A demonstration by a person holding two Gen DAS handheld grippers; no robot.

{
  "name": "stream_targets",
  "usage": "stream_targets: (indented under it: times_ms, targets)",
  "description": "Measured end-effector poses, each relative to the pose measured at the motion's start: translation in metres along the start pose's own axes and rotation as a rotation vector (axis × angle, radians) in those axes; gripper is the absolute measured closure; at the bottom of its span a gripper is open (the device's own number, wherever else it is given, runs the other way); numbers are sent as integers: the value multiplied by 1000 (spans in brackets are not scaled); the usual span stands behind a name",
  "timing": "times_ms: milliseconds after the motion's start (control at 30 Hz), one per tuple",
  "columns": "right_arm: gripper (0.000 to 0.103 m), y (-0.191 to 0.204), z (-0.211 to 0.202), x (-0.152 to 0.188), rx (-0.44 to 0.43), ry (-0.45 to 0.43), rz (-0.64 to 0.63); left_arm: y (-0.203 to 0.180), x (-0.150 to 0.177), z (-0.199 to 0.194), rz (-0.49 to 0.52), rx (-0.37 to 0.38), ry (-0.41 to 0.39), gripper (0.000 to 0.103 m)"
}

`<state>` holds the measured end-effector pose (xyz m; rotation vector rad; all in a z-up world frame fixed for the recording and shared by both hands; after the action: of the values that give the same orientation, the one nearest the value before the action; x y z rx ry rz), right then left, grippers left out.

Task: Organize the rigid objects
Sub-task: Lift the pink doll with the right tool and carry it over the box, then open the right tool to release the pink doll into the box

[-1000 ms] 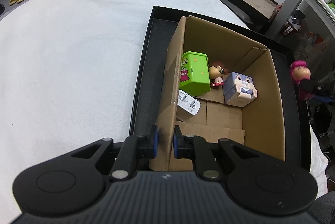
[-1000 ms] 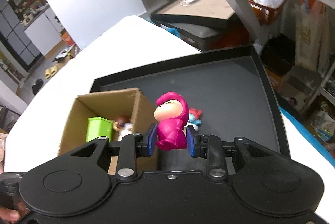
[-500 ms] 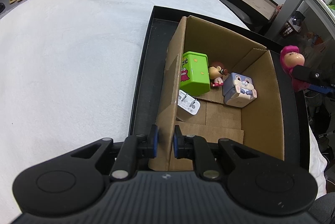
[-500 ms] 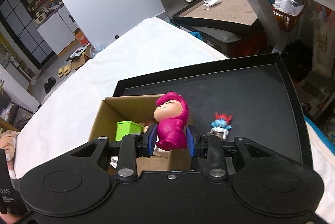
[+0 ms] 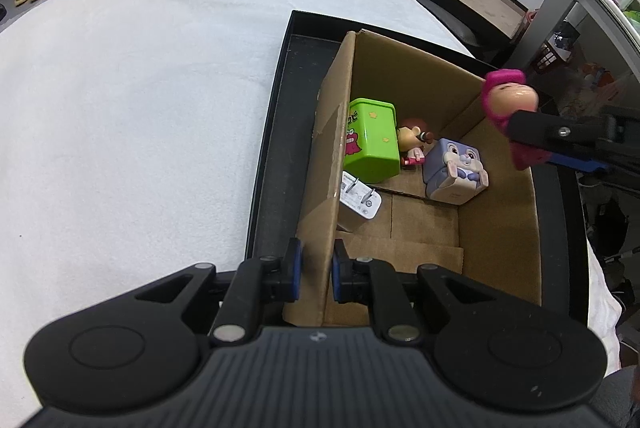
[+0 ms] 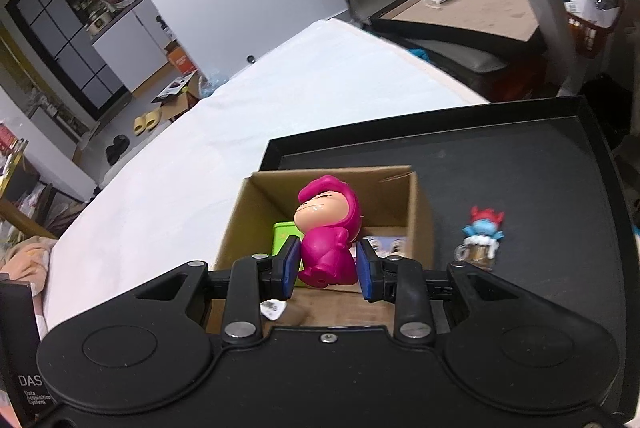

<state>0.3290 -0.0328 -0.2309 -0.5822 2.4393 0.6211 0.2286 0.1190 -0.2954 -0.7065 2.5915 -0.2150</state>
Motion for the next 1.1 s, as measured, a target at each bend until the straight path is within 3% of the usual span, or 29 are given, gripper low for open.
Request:
stream_targets:
  times_ms: [467, 900, 1100]
  targets:
    - [73, 28, 29, 21, -12, 70, -12, 0, 2, -1, 11, 13, 5, 89]
    - [73, 22, 54, 40, 65, 147, 25, 3, 2, 0, -2, 34, 13, 89]
    - [73, 21, 65, 48, 42, 191, 53, 1, 3, -1, 4, 37, 10, 88]
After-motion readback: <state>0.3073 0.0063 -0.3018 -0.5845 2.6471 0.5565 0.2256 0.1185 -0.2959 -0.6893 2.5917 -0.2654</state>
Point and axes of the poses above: each gripper's, at about its wrist camera, not at the fingertips, and z roughly the way its jaws point, y to its left, x to its underside, the point moved 9 cm from there along z, roughly the way its jaws point, and after that the axes turned 7 degrees about -z, right-handed, at the moved point
